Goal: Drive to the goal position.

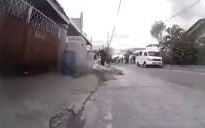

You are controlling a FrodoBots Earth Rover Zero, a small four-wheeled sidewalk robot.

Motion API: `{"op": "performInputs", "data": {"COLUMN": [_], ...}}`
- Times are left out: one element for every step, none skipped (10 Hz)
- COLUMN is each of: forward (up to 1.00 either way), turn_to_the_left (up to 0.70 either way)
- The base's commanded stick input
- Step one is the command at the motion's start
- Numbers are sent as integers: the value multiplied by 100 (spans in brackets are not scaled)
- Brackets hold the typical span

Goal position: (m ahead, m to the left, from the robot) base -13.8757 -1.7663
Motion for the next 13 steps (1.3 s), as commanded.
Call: {"op": "performInputs", "data": {"forward": [0, 0, 0, 0, 0, 0, 68, 70, 70, 70, 70, 70, 70], "turn_to_the_left": [0, 0, 0, 0, -12, -28, -34, -35, -35, -35, -35, -35, -35]}}
